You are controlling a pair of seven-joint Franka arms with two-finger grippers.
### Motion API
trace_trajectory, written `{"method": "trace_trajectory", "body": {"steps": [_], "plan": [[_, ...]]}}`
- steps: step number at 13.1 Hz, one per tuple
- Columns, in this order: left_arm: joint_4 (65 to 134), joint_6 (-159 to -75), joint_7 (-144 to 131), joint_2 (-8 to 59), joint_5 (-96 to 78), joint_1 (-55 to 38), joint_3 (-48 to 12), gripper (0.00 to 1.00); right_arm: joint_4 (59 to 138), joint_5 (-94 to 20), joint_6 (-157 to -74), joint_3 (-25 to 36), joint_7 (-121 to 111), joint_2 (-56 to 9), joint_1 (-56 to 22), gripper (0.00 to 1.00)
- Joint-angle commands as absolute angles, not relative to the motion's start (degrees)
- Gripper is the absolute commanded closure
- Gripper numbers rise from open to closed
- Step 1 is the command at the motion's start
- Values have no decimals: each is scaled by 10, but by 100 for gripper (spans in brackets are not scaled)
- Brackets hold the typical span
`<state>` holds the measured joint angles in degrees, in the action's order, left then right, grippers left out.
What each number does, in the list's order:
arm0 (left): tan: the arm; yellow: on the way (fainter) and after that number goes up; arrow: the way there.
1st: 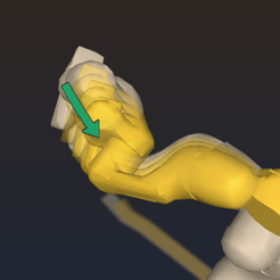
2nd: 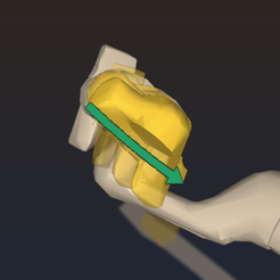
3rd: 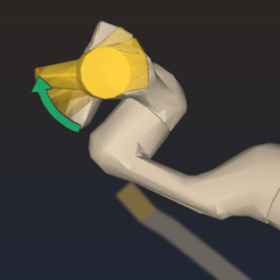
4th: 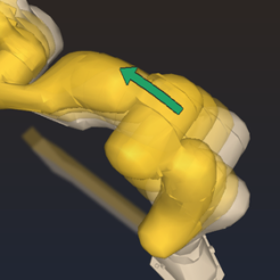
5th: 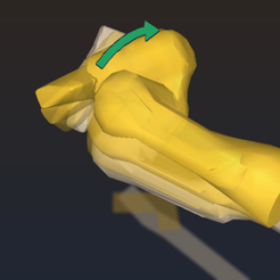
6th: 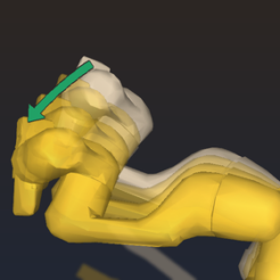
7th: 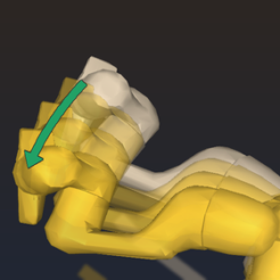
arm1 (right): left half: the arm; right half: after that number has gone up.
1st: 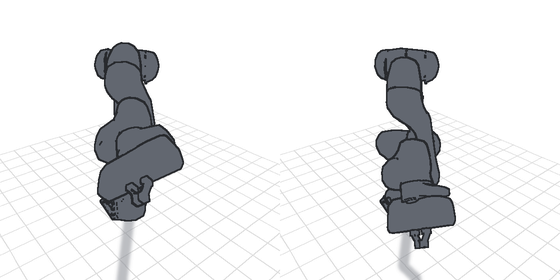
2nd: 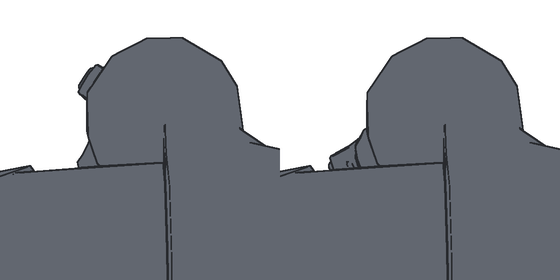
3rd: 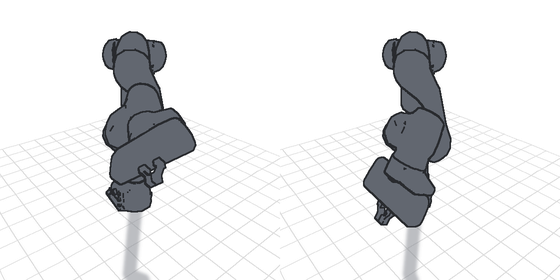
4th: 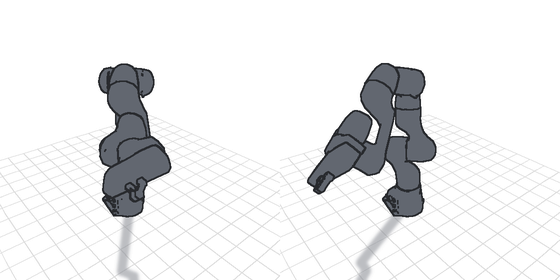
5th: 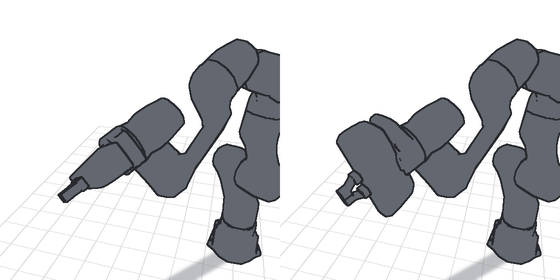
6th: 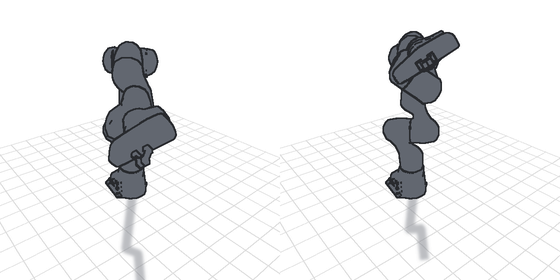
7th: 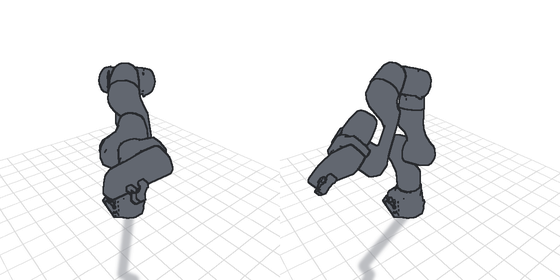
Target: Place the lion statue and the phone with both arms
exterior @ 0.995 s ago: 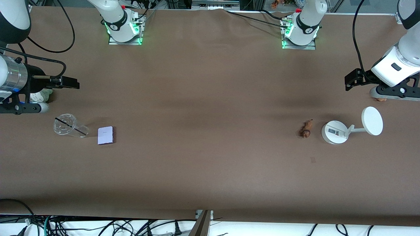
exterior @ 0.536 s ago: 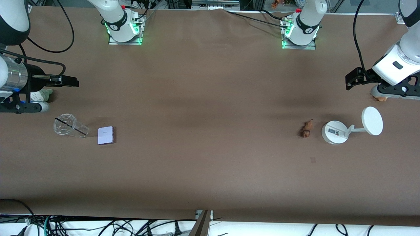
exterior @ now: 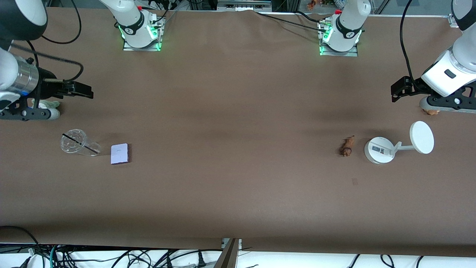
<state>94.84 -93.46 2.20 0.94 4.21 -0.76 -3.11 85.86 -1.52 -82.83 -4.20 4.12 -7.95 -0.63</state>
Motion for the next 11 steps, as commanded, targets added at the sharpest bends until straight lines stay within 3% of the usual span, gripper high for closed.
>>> {"method": "trace_trajectory", "body": {"steps": [1,4,11], "plan": [[940,-925,20,11,47,-13,-29,0,928,-9,-881,-40,33,-8,-14,0],[940,-924,21,11,47,-13,-30,0,990,-9,-930,-40,34,46,-14,0],[940,-922,21,11,47,-13,-30,0,985,-10,-924,-40,33,40,-15,0]]}}
